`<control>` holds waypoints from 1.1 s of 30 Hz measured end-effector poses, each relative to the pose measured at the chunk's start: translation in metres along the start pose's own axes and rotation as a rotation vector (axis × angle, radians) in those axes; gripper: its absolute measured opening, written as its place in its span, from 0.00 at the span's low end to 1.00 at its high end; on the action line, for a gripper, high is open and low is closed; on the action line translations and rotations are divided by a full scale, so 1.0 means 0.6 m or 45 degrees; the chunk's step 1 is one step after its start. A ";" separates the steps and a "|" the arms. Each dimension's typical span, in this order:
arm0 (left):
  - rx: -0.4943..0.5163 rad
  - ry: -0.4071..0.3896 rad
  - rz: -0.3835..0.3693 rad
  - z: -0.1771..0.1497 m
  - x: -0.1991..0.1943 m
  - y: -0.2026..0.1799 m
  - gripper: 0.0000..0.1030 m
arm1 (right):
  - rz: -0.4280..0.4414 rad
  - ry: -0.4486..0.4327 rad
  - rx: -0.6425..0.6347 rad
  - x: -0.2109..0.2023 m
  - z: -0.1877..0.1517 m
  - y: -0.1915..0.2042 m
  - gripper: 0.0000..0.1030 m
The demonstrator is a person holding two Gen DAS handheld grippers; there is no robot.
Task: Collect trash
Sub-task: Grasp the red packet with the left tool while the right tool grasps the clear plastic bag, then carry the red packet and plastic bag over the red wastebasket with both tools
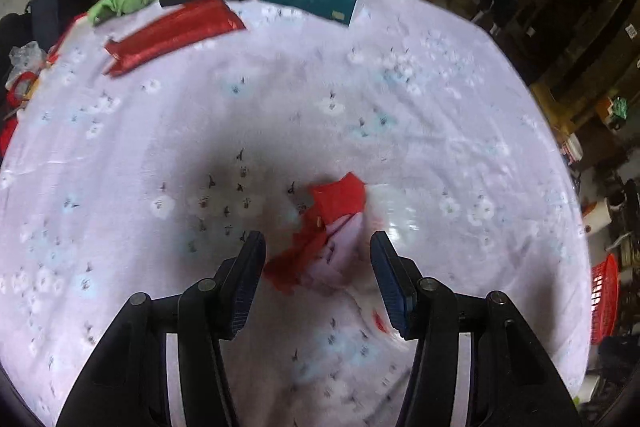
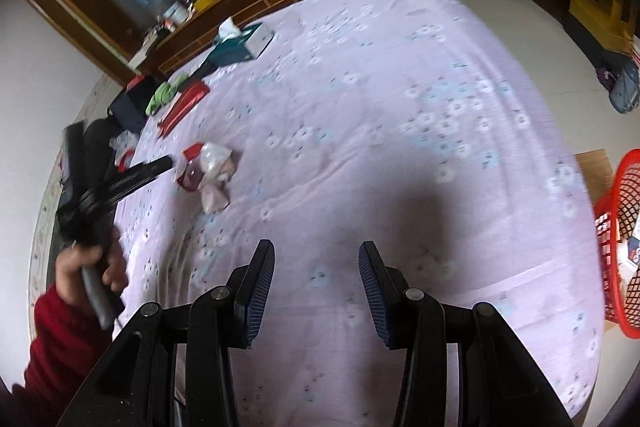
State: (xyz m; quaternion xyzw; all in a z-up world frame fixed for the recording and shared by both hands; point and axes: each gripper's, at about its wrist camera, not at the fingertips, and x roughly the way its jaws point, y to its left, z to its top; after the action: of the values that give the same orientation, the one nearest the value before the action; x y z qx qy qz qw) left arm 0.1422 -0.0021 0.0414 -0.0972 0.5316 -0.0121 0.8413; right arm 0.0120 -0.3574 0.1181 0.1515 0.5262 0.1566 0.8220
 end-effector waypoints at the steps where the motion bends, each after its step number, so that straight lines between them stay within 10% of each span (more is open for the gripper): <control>1: -0.005 0.008 -0.004 -0.001 0.007 0.001 0.51 | 0.002 0.011 -0.004 0.007 0.000 0.007 0.46; 29: -0.090 -0.204 0.069 -0.150 -0.169 0.130 0.40 | -0.021 0.228 -0.335 0.338 0.080 0.277 0.48; 33: -0.074 -0.214 0.084 -0.163 -0.178 0.122 0.40 | -0.062 0.252 -0.334 0.366 0.078 0.280 0.28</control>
State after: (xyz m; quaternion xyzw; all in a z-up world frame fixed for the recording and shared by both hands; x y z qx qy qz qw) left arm 0.0021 0.0684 0.0831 -0.1046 0.4621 0.0394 0.8798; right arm 0.1255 -0.1178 0.0266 0.0138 0.5830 0.2182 0.7825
